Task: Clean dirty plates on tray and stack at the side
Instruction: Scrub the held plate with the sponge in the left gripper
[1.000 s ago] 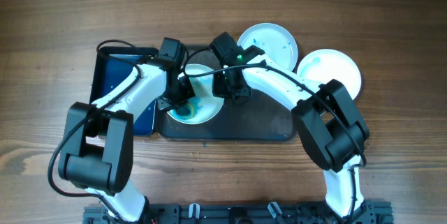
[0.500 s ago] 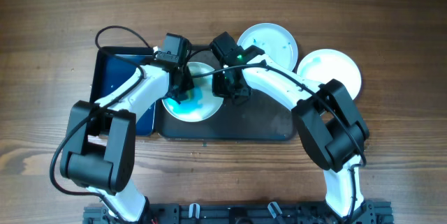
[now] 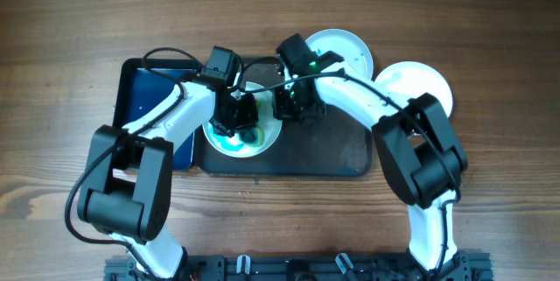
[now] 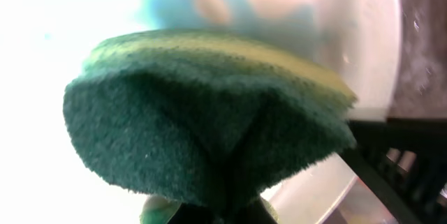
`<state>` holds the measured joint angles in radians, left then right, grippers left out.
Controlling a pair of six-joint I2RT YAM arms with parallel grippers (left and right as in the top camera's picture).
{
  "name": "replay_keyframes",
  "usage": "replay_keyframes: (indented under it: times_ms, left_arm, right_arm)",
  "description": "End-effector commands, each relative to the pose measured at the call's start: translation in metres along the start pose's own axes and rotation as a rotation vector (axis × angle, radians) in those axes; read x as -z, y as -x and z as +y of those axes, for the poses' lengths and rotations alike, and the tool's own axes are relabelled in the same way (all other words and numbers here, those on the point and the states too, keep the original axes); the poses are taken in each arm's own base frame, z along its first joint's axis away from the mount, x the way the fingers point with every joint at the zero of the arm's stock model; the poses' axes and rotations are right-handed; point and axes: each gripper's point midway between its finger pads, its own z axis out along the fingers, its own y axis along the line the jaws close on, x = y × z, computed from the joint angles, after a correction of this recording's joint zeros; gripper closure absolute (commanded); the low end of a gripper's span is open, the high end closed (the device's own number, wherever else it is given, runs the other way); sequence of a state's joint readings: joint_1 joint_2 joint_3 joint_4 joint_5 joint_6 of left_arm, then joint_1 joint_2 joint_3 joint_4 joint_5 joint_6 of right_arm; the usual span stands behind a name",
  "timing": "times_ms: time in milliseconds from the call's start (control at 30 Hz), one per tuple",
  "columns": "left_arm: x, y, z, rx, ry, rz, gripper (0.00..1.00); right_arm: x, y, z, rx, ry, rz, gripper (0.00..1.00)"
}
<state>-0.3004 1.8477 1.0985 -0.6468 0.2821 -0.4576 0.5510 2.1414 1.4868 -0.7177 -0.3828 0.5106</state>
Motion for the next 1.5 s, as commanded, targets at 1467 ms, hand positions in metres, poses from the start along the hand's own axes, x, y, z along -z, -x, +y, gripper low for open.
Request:
replay_keyframes:
  times_ms: [1467]
  left_arm:
    - [0.015, 0.057, 0.049, 0.104, 0.383, -0.386, 0.96]
  right_arm:
    - [-0.017, -0.005, -0.012, 0.024, 0.022, 0.058, 0.96]
